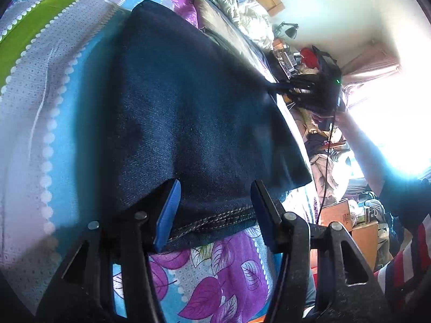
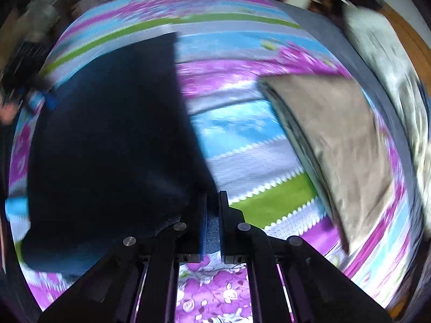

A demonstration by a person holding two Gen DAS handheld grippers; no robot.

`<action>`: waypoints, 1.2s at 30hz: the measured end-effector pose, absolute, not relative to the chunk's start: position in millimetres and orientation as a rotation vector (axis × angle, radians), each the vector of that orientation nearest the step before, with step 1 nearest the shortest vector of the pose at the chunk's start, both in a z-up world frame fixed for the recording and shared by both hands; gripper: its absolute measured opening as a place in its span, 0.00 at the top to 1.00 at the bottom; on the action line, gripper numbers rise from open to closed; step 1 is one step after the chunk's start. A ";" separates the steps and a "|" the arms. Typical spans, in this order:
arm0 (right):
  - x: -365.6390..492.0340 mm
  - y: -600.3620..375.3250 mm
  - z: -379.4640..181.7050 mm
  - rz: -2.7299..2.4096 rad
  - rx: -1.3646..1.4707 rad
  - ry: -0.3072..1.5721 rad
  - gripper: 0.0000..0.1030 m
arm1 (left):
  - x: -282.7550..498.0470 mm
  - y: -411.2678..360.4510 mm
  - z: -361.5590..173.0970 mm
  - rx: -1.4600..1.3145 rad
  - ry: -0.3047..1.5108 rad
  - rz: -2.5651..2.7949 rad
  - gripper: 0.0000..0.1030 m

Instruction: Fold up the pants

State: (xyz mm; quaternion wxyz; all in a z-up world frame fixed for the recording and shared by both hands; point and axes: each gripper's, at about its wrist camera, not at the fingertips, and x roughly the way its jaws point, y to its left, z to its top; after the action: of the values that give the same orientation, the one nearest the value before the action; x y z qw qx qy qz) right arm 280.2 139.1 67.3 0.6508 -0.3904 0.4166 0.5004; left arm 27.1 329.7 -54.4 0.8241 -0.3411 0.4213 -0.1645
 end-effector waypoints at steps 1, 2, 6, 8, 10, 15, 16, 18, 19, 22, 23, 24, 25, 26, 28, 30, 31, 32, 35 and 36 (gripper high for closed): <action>279.9 141.7 58.2 1.114 -0.884 0.950 0.95 | 27.0 329.1 -54.2 -0.717 0.895 -0.349 0.47; 275.6 144.3 51.0 1.094 -0.909 0.929 0.95 | 26.6 328.4 -54.0 -0.709 0.894 -0.348 0.47; 287.0 126.8 64.6 1.026 -0.768 0.895 0.63 | 25.5 330.6 -54.0 -0.719 0.893 -0.355 0.47; 298.8 107.2 75.6 0.896 -0.687 0.888 0.62 | 25.0 331.7 -54.5 -0.726 0.894 -0.358 0.47; 302.7 89.7 83.8 0.829 -0.615 0.928 0.66 | 24.9 331.8 -54.2 -0.724 0.894 -0.357 0.47; 254.9 76.8 99.4 0.927 -0.485 0.857 0.74 | 21.9 328.5 -53.3 -0.706 0.882 -0.346 0.46; 255.7 78.4 91.1 0.927 -0.481 0.879 0.77 | 21.1 327.9 -53.4 -0.704 0.879 -0.346 0.46; 269.6 85.4 58.7 0.807 -0.590 0.937 0.80 | 19.8 327.0 -53.5 -0.701 0.874 -0.344 0.46; 282.5 85.6 39.1 0.701 -0.659 0.962 0.81 | 19.3 326.5 -53.4 -0.699 0.873 -0.343 0.46; 309.6 82.7 12.8 0.547 -0.700 1.011 0.94 | 20.8 326.0 -52.8 -0.697 0.874 -0.336 0.46; 309.0 77.8 23.1 0.609 -0.610 0.993 0.93 | 20.9 325.7 -52.5 -0.697 0.876 -0.331 0.46; 304.5 73.5 34.2 0.696 -0.535 0.977 0.93 | 21.1 325.4 -52.1 -0.696 0.878 -0.327 0.46; 298.3 71.2 42.9 0.782 -0.509 0.970 0.88 | 21.6 324.7 -51.8 -0.695 0.878 -0.325 0.46; 289.3 70.2 48.6 0.852 -0.547 0.933 0.78 | 21.5 324.1 -51.8 -0.690 0.876 -0.323 0.46; 277.4 72.5 47.9 0.863 -0.725 0.863 0.66 | 21.8 323.4 -52.2 -0.685 0.874 -0.324 0.46; 279.9 70.6 43.5 0.935 -0.766 0.916 0.66 | 22.3 323.8 -52.6 -0.689 0.876 -0.325 0.46; 278.9 71.6 43.0 0.964 -0.794 0.911 0.66 | 22.4 323.5 -52.5 -0.691 0.876 -0.324 0.46; 276.7 73.3 43.8 1.006 -0.821 0.903 0.66 | 22.4 323.5 -52.2 -0.691 0.876 -0.324 0.46; 269.8 79.3 44.6 1.108 -0.935 0.874 0.66 | 22.8 322.7 -51.7 -0.690 0.876 -0.319 0.46; 269.4 84.0 43.7 1.140 -0.975 0.871 0.66 | 23.7 322.6 -51.5 -0.690 0.876 -0.320 0.46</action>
State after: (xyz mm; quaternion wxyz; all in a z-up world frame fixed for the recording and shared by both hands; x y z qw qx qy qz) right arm 269.4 84.0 43.7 0.6468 -0.4288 0.3831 0.5010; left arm 23.7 322.6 -51.5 0.8364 -0.3258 0.4140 -0.1513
